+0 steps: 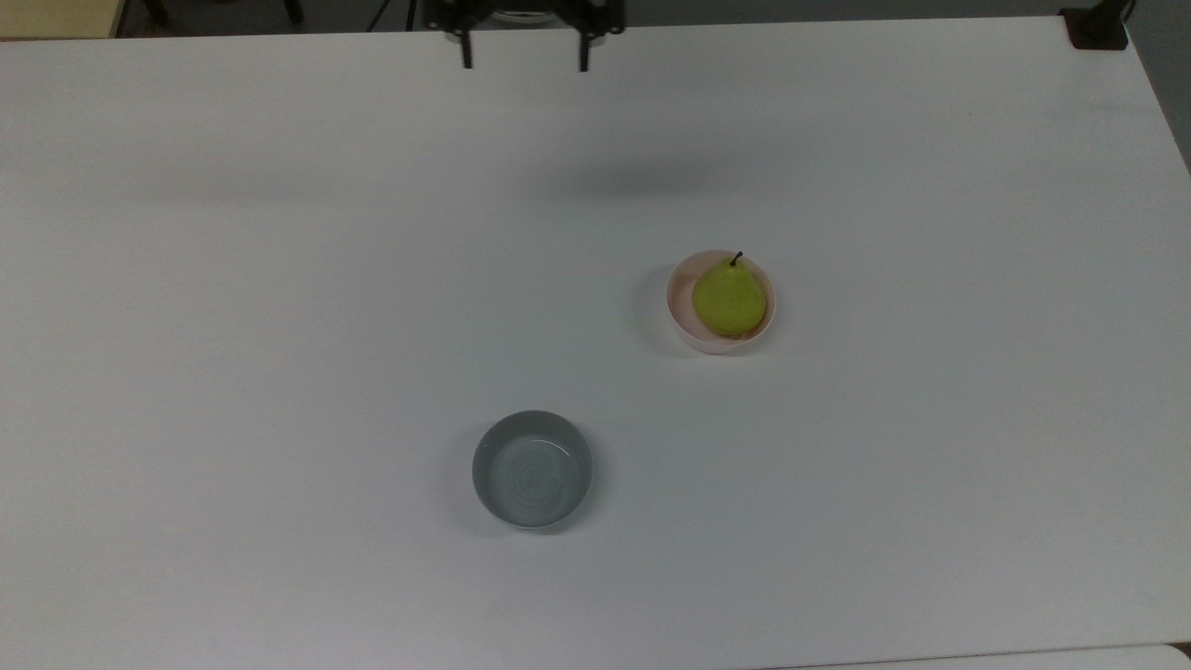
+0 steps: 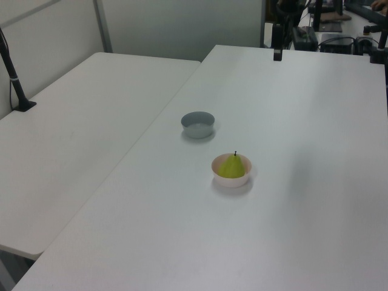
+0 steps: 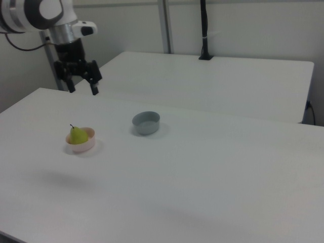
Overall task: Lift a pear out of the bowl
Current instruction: 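Move the open gripper over the pink bowl and lower onto the pear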
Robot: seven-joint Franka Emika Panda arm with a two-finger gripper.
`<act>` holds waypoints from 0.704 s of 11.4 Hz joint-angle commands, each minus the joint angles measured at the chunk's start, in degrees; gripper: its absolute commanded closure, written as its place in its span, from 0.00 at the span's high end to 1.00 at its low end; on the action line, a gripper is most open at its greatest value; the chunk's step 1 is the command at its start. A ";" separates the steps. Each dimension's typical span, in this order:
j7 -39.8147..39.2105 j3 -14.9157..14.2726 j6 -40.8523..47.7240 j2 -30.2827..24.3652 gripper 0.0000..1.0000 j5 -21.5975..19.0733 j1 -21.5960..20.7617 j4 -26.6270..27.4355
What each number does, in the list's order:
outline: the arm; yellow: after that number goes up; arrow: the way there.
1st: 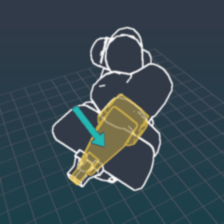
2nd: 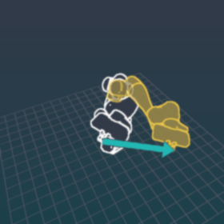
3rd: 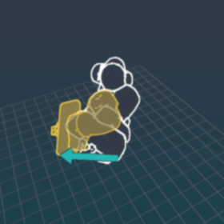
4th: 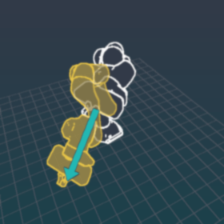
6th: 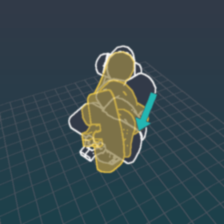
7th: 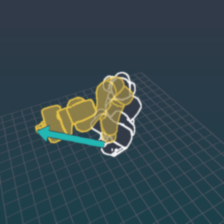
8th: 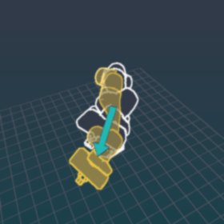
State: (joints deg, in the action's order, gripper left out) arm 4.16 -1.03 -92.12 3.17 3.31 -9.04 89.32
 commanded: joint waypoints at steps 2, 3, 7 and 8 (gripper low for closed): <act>1.20 -0.29 -3.06 3.32 1.00 -1.99 -7.56 -0.28; 1.29 0.15 -5.24 5.17 1.00 -2.60 -8.97 -1.15; 4.28 0.68 -12.00 12.64 1.00 -1.03 -12.67 -1.08; 4.37 0.68 -13.86 14.22 1.00 -0.85 -13.46 -0.99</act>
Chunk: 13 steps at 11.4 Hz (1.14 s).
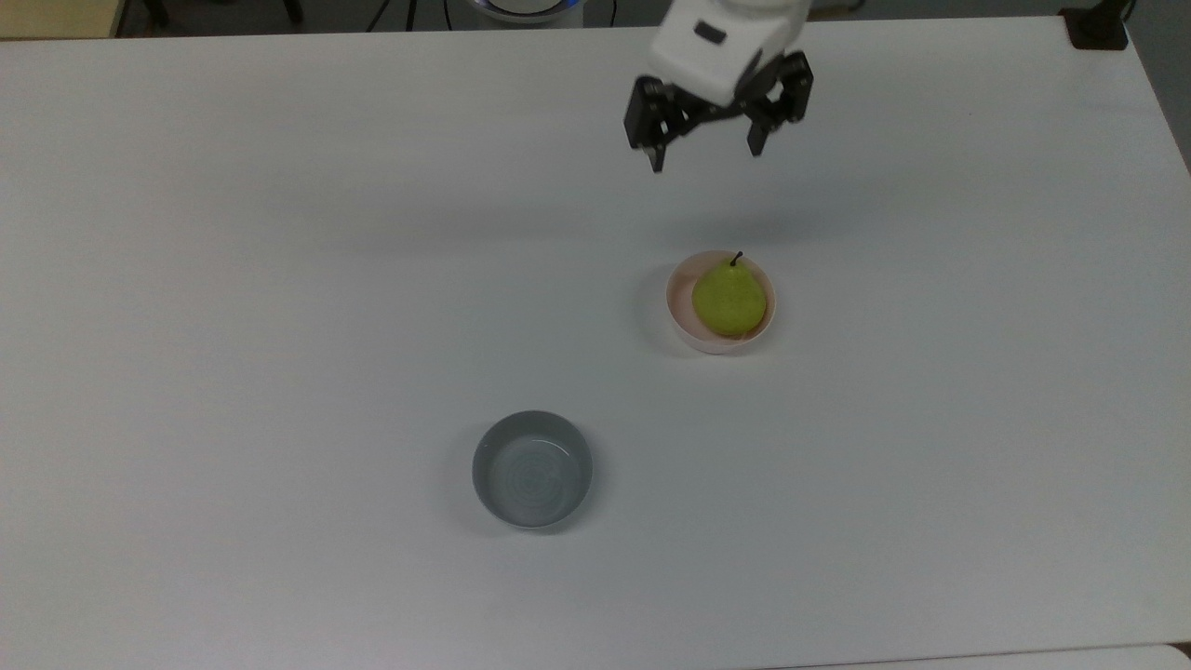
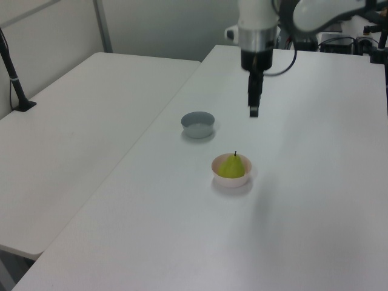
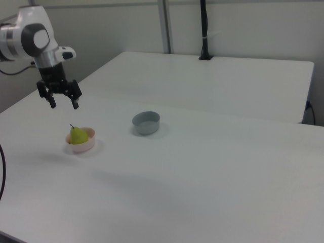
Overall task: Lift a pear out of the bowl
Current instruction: 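Move the open gripper over the pink bowl and lower onto the pear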
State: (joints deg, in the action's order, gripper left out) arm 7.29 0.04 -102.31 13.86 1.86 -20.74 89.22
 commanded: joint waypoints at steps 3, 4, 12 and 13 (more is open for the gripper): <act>1.32 -0.40 -7.28 7.40 1.00 0.60 -2.02 -0.80; 1.32 -0.40 -8.59 8.27 1.00 0.60 -2.28 -0.72; 1.41 -0.40 -14.14 13.99 1.00 1.56 -2.73 -0.19; 1.41 -0.40 -14.23 14.17 1.00 2.17 -2.73 -0.10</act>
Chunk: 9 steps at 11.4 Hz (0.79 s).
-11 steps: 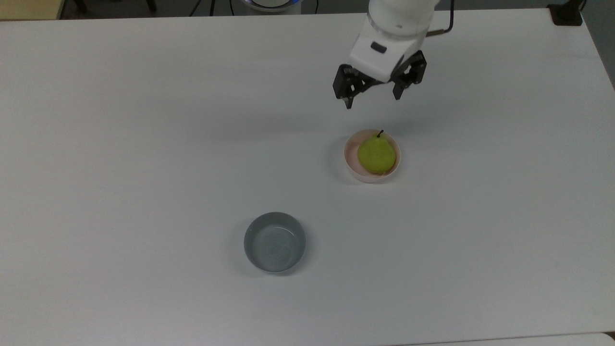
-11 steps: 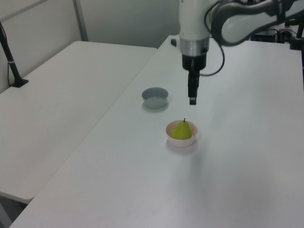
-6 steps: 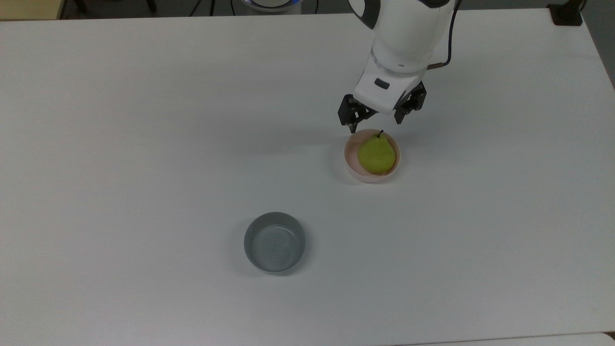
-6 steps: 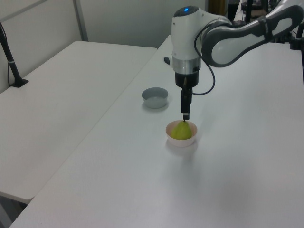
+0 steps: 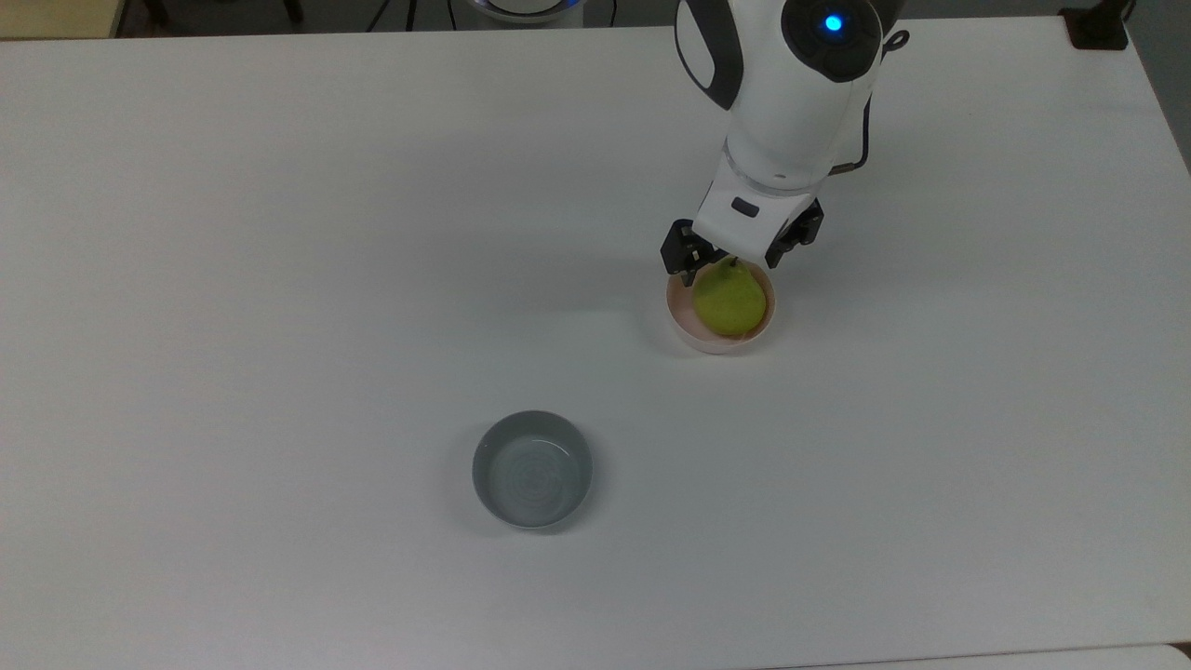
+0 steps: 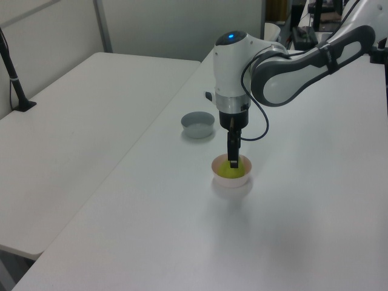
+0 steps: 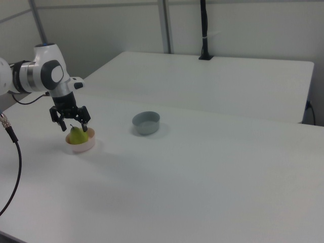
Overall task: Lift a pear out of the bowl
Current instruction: 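Move the open gripper over the pink bowl and lower onto the pear, then close the gripper around the green pear inside the pink bowl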
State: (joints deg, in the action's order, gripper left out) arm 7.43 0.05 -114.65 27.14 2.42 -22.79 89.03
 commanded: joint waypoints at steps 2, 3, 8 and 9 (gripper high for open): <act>1.27 -0.40 -2.06 1.60 0.96 2.32 -0.50 0.09; 1.27 -0.40 -2.85 2.13 0.95 2.33 -0.50 0.26; 1.27 -0.40 -4.17 2.75 0.89 2.41 -0.67 0.44; 1.27 -0.40 -4.44 2.83 0.89 2.41 -0.93 0.44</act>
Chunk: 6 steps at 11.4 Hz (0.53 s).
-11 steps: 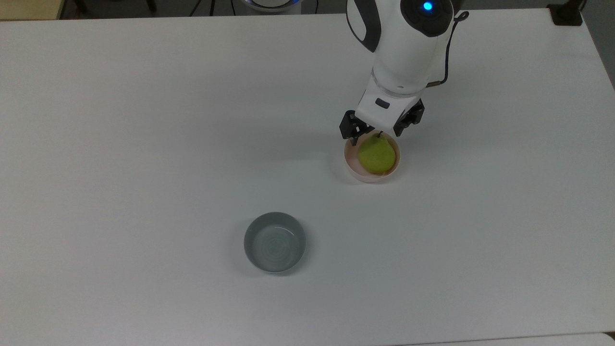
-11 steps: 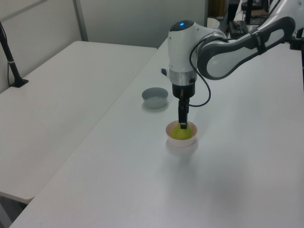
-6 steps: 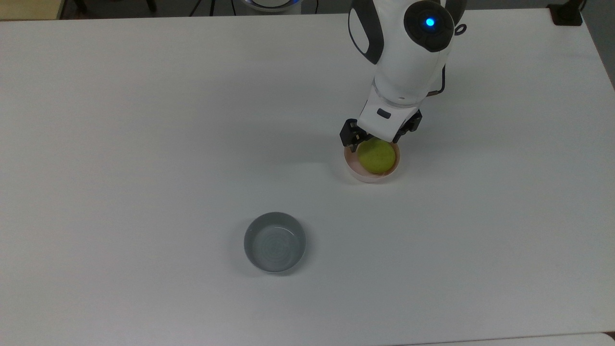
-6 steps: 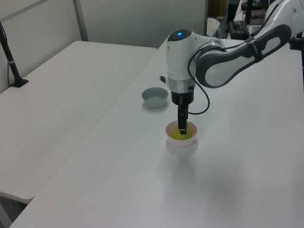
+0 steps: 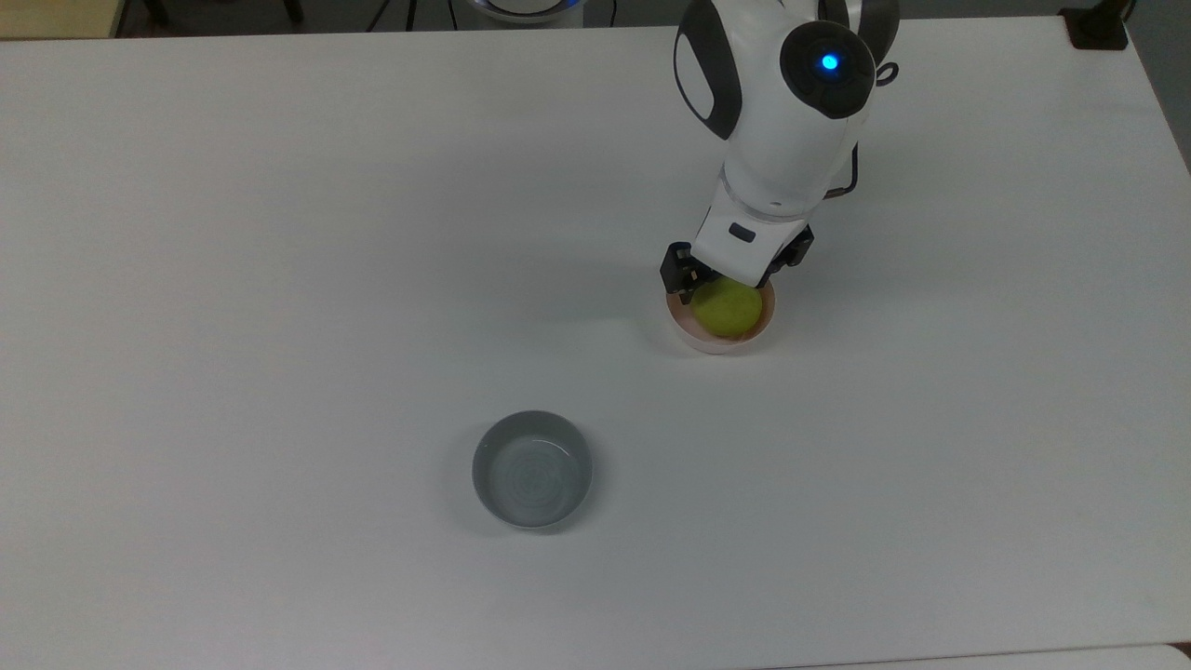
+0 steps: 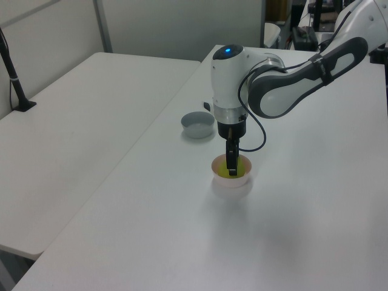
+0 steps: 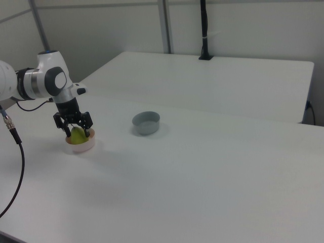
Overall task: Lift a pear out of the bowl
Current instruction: 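Close the gripper around the green pear inside the pink bowl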
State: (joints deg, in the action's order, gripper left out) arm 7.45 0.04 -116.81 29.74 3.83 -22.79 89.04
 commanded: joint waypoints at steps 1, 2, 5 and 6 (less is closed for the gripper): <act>1.26 -0.39 -2.29 0.75 0.89 1.00 -0.94 0.43; 1.26 -0.48 -2.37 1.01 0.90 1.00 -1.02 0.43; 1.26 -0.39 -2.37 1.37 0.91 1.00 -1.03 0.43; 1.26 -0.39 -2.64 1.46 0.91 1.00 -1.03 0.43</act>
State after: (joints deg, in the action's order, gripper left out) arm 7.44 0.04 -117.57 31.16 3.83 -23.01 89.06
